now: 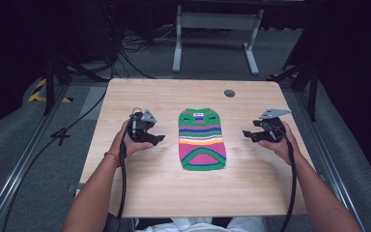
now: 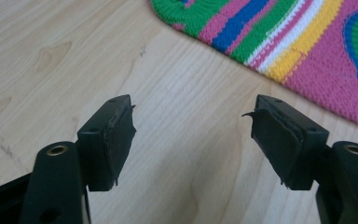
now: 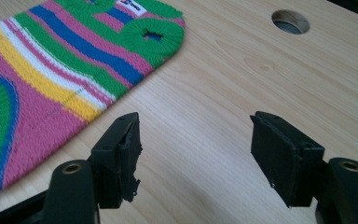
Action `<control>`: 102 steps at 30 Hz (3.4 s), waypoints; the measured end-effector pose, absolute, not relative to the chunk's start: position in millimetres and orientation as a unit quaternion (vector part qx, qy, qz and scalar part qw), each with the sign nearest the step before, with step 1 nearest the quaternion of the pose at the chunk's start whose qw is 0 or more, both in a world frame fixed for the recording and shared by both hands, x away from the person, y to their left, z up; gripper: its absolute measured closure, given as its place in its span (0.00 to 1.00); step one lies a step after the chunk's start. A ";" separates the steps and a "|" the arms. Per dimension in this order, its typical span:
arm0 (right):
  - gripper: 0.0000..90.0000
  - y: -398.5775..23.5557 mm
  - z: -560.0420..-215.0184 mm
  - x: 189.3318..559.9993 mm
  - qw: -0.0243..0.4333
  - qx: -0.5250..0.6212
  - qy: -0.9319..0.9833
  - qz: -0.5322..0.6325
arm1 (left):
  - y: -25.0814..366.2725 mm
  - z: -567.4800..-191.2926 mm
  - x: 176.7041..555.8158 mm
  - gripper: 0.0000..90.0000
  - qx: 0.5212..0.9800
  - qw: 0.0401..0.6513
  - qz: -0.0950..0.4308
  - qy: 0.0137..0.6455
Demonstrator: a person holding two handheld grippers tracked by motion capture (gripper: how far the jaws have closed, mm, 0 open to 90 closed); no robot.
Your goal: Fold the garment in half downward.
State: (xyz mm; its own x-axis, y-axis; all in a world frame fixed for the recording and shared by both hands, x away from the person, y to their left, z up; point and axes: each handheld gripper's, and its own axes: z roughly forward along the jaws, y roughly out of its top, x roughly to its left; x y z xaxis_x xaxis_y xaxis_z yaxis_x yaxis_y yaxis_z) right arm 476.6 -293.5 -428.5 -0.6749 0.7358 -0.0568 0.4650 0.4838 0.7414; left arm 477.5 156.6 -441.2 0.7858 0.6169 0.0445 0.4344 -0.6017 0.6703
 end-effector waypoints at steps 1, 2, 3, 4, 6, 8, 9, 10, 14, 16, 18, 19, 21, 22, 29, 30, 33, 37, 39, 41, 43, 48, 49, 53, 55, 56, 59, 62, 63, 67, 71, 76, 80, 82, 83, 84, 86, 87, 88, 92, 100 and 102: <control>0.38 -291.0 -427.7 479.1 0.188 0.357 0.840 0.362 | 154.6 -440.1 479.9 0.34 0.884 0.333 0.140 0.297; 0.39 -287.8 -426.8 482.7 0.188 0.357 0.840 0.362 | 152.6 -439.6 482.5 0.34 0.883 0.335 0.141 0.297; 0.40 -284.4 -426.1 485.6 0.189 0.356 0.840 0.363 | 150.6 -438.9 484.8 0.35 0.884 0.334 0.142 0.296; 0.40 -281.0 -425.7 489.2 0.186 0.356 0.841 0.362 | 148.3 -439.3 487.4 0.35 0.883 0.336 0.142 0.297; 0.42 -273.8 -425.0 495.6 0.183 0.352 0.842 0.366 | 143.6 -439.5 492.9 0.36 0.884 0.331 0.140 0.299; 0.45 -265.4 -425.8 501.0 0.186 0.347 0.845 0.362 | 138.8 -440.5 497.7 0.36 0.883 0.333 0.142 0.299; 0.45 -261.0 -426.5 504.2 0.179 0.343 0.849 0.359 | 136.6 -440.5 500.4 0.36 0.884 0.330 0.143 0.298; 0.46 -256.7 -426.5 506.7 0.182 0.336 0.852 0.356 | 134.4 -440.9 503.1 0.36 0.885 0.329 0.141 0.298; 0.48 -243.0 -422.7 517.5 0.180 0.333 0.851 0.364 | 125.7 -442.2 512.5 0.38 0.879 0.337 0.140 0.306; 0.50 -236.8 -421.6 524.2 0.178 0.333 0.850 0.368 | 121.2 -442.5 519.2 0.38 0.874 0.339 0.137 0.319; 0.50 -228.9 -421.9 532.1 0.175 0.333 0.853 0.362 | 116.7 -443.0 523.7 0.38 0.872 0.336 0.143 0.326; 0.50 -226.3 -422.2 534.5 0.175 0.333 0.854 0.359 | 112.7 -443.6 526.9 0.38 0.866 0.343 0.142 0.334; 0.52 -219.9 -424.1 540.0 0.172 0.335 0.855 0.356 | 105.8 -444.9 533.5 0.38 0.865 0.343 0.141 0.339; 0.53 -215.9 -425.9 542.8 0.172 0.334 0.856 0.355 | 103.7 -445.4 536.2 0.38 0.866 0.340 0.143 0.339; 0.61 -199.2 -432.0 560.9 0.176 0.341 0.857 0.344 | 81.3 -446.8 554.7 0.48 0.859 0.329 0.148 0.363; 0.61 -198.0 -432.4 562.4 0.176 0.344 0.855 0.345 | 78.9 -447.6 556.1 0.48 0.860 0.329 0.148 0.362; 0.61 -191.6 -435.7 568.6 0.172 0.351 0.853 0.345 | 73.0 -450.8 558.3 0.50 0.860 0.326 0.144 0.365; 0.62 -186.6 -441.3 573.1 0.169 0.357 0.853 0.340 | 69.5 -456.6 562.5 0.54 0.855 0.332 0.135 0.375; 0.62 -184.2 -446.5 576.2 0.163 0.363 0.853 0.338 | 70.2 -460.5 563.7 0.58 0.857 0.333 0.124 0.372; 0.62 -183.1 -450.3 578.3 0.163 0.368 0.851 0.336 | 72.7 -464.2 566.0 0.61 0.855 0.330 0.126 0.379; 0.62 -182.6 -452.4 579.3 0.161 0.370 0.852 0.334 | 73.8 -465.6 566.8 0.62 0.854 0.328 0.127 0.385; 0.61 -179.6 -461.4 582.3 0.166 0.379 0.855 0.312 | 72.9 -471.3 568.8 0.61 0.853 0.327 0.120 0.387; 0.61 -180.0 -462.3 582.8 0.165 0.382 0.853 0.314 | 72.2 -471.9 569.6 0.60 0.852 0.329 0.120 0.390; 0.60 -182.1 -468.5 584.6 0.160 0.396 0.850 0.309 | 68.2 -473.4 569.9 0.59 0.852 0.332 0.125 0.384; 0.63 -182.9 -468.9 584.7 0.158 0.397 0.849 0.311 | 66.4 -473.4 570.0 0.61 0.855 0.330 0.130 0.379; 0.65 -183.0 -469.0 584.6 0.154 0.398 0.849 0.313 | 65.6 -473.4 569.9 0.62 0.854 0.331 0.129 0.380; 0.74 -182.8 -469.1 584.4 0.142 0.396 0.849 0.318 | 65.3 -473.1 569.5 0.70 0.853 0.334 0.124 0.382; 0.81 -182.7 -469.0 583.4 0.134 0.402 0.846 0.323 | 64.2 -470.9 569.1 0.80 0.862 0.326 0.118 0.370; 0.84 -182.7 -468.9 583.0 0.131 0.405 0.845 0.324 | 62.9 -470.8 568.4 0.85 0.862 0.327 0.116 0.368; 0.93 -181.0 -468.0 580.0 0.129 0.409 0.844 0.323 | 61.3 -470.4 567.5 0.91 0.863 0.326 0.115 0.369; 0.93 -182.3 -466.6 577.1 0.129 0.411 0.838 0.335 | 59.4 -466.1 565.6 0.92 0.860 0.331 0.125 0.368; 0.93 -187.5 -453.7 572.4 0.138 0.400 0.832 0.358 | 57.7 -455.0 561.0 0.92 0.858 0.346 0.136 0.355; 0.93 -189.8 -441.0 564.0 0.142 0.380 0.832 0.378 | 57.7 -444.8 553.9 0.91 0.862 0.353 0.142 0.336; 0.93 -189.0 -434.5 556.8 0.143 0.365 0.834 0.387 | 58.2 -438.7 548.3 0.90 0.866 0.351 0.153 0.323; 0.93 -188.8 -432.4 553.9 0.144 0.358 0.836 0.391 | 58.3 -436.7 546.2 0.90 0.866 0.352 0.154 0.318; 0.93 -189.0 -431.2 551.8 0.143 0.352 0.838 0.392 | 58.2 -434.4 543.2 0.90 0.869 0.353 0.160 0.309; 0.93 -189.4 -428.7 545.0 0.145 0.337 0.840 0.399 | 58.1 -429.8 535.3 0.90 0.875 0.349 0.168 0.291; 0.93 -190.3 -427.9 541.0 0.143 0.330 0.842 0.403 | 58.4 -428.3 532.6 0.90 0.877 0.348 0.169 0.286; 0.93 -190.8 -427.7 538.9 0.145 0.325 0.844 0.402 | 59.0 -426.9 528.5 0.90 0.879 0.347 0.177 0.275; 0.93 -195.1 -424.8 529.5 0.149 0.312 0.846 0.407 | 61.5 -424.0 520.0 0.90 0.886 0.339 0.184 0.257; 0.93 -207.3 -419.0 508.4 0.140 0.277 0.844 0.437 | 68.4 -419.9 500.0 0.89 0.889 0.348 0.195 0.225; 0.93 -209.8 -417.6 502.6 0.137 0.269 0.844 0.443 | 69.0 -418.8 492.4 0.89 0.889 0.350 0.200 0.216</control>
